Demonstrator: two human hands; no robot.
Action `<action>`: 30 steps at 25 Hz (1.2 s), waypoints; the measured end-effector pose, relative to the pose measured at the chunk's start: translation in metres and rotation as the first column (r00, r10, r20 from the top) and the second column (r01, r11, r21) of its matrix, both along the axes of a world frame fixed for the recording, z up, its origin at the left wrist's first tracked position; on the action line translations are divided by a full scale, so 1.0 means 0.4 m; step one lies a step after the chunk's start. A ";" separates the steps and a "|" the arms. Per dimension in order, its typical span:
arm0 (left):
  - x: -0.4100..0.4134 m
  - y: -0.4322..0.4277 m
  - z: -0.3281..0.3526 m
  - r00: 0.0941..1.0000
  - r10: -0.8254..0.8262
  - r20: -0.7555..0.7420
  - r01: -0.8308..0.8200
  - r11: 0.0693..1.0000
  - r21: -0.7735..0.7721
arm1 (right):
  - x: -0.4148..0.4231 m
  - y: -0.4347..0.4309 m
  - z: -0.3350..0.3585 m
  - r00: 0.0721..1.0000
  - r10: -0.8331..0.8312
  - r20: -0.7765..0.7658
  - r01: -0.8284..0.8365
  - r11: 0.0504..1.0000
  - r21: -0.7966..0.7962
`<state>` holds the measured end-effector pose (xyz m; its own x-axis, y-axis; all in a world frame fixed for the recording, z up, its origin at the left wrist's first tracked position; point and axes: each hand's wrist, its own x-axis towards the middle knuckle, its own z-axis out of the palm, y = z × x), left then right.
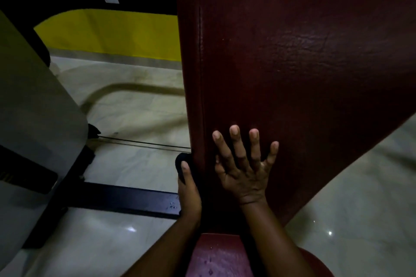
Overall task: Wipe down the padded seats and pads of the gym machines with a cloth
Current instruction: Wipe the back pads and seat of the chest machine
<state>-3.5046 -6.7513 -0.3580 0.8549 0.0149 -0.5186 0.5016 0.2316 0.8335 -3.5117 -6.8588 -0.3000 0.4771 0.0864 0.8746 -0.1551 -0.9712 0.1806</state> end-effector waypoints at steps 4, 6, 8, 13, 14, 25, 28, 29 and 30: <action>0.059 -0.003 0.060 0.991 0.017 0.135 -0.006 0.997 -0.082 | -0.004 -0.003 0.002 1.000 -0.005 -0.011 0.005 1.000 -0.010; 0.073 -0.009 0.087 0.972 0.076 0.221 -0.057 0.994 -0.094 | -0.002 -0.005 0.003 1.000 0.003 -0.016 -0.003 1.000 -0.003; 0.051 -0.021 0.082 0.970 0.107 0.220 -0.108 0.994 -0.008 | -0.003 -0.001 -0.004 1.000 0.002 -0.021 -0.002 1.000 0.002; 0.011 0.009 0.032 0.995 -0.070 0.070 0.072 0.997 -0.014 | -0.011 -0.001 0.001 0.997 0.004 -0.076 -0.002 1.000 0.022; 0.018 0.025 0.034 0.991 -0.115 0.075 0.115 0.993 0.000 | -0.025 0.005 0.004 0.993 -0.010 -0.120 0.014 0.999 0.031; -0.109 0.224 0.333 0.970 -0.244 -0.025 0.243 0.970 -0.024 | -0.216 0.266 0.100 0.898 0.434 -0.079 0.040 0.098 0.994; -0.151 0.249 0.383 0.933 -0.341 -0.116 0.304 0.918 -0.254 | -0.250 0.342 0.129 0.820 0.568 -0.067 0.075 0.010 0.997; -0.159 0.248 0.391 0.929 -0.343 -0.140 0.281 0.898 -0.337 | -0.262 0.361 0.130 0.811 0.581 -0.062 0.070 0.009 0.998; -0.166 0.245 0.396 0.922 -0.348 -0.168 0.261 0.882 -0.391 | -0.270 0.371 0.124 0.830 0.556 -0.041 0.065 -0.023 0.998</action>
